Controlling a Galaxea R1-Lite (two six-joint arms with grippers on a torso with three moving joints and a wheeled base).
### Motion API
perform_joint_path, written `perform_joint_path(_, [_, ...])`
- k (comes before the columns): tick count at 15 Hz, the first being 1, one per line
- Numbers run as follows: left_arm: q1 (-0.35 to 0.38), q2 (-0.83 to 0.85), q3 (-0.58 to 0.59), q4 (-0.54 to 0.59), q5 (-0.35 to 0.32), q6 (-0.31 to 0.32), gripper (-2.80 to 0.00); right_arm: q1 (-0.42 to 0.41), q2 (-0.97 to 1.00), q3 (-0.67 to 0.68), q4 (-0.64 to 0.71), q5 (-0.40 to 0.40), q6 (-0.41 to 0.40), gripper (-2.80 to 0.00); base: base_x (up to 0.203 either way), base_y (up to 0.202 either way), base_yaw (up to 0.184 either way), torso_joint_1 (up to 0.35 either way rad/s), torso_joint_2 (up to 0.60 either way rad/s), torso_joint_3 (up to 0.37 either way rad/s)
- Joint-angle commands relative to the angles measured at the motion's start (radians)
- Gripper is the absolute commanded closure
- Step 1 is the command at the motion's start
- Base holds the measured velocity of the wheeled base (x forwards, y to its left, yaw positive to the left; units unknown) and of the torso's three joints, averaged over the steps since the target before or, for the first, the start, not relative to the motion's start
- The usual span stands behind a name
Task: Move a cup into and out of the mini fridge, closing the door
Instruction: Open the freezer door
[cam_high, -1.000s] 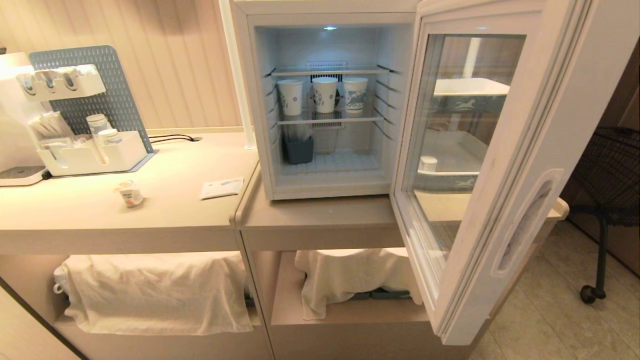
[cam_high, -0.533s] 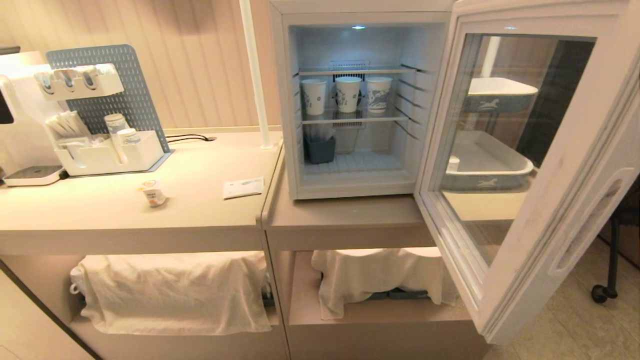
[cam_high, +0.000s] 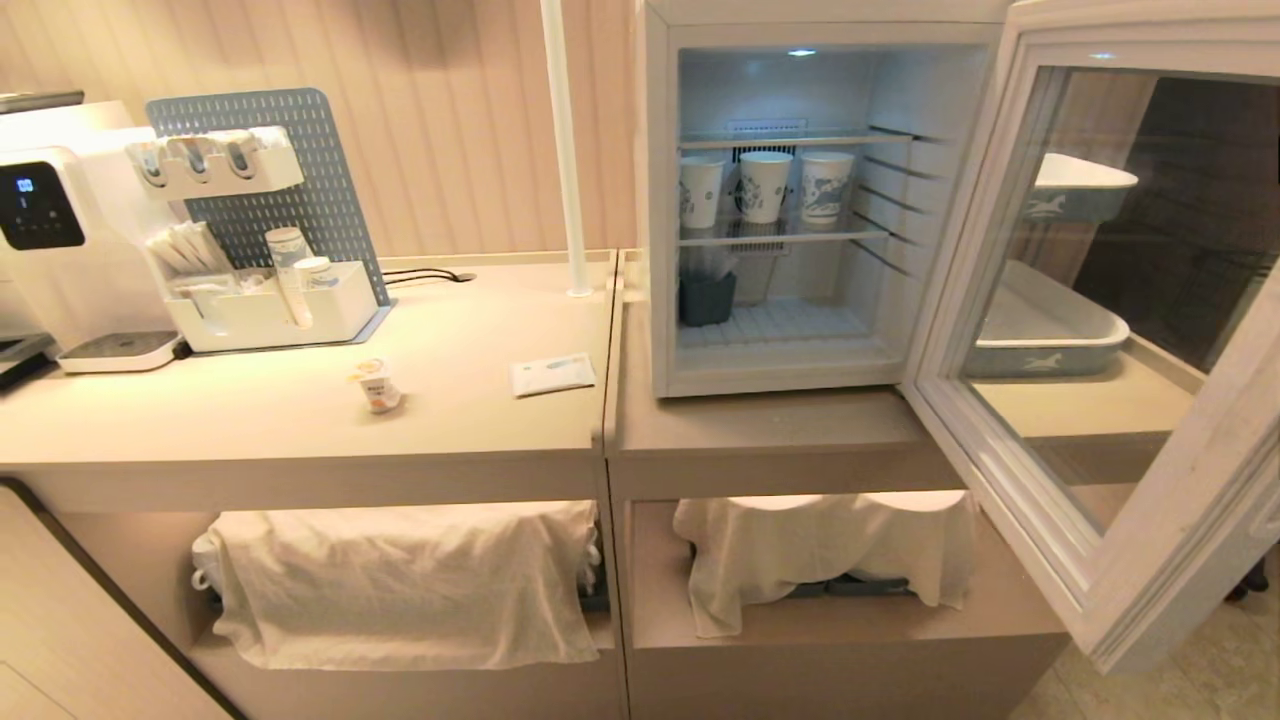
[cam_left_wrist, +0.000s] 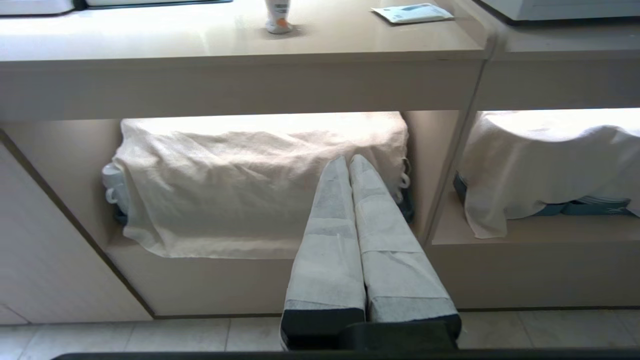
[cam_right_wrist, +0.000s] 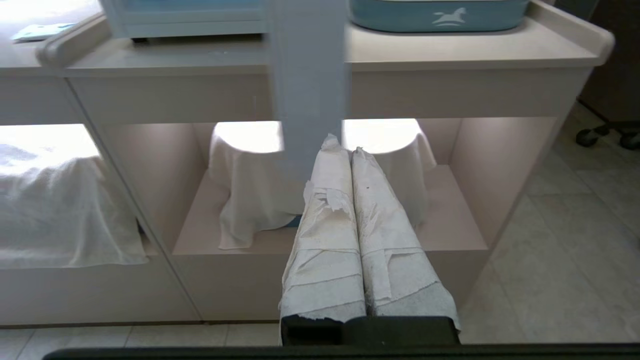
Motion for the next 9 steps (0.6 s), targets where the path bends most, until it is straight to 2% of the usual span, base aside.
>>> perform_joint_path(1, [0.0,0.001,-0.001,0.0,0.001,0.0,0.0,0.0,-0.002,0.009,0.0,0.0,-0.002,0.0,0.0,0.191,-0.001,-0.001,0.0,0.007])
perform_joint_path(9, [0.001,0.001,0.0,0.0,0.0,0.0,0.0,0.0,-0.002,0.009,0.0,0.0,-0.001,0.0,0.0,0.195,0.0,0.002,0.0,0.002])
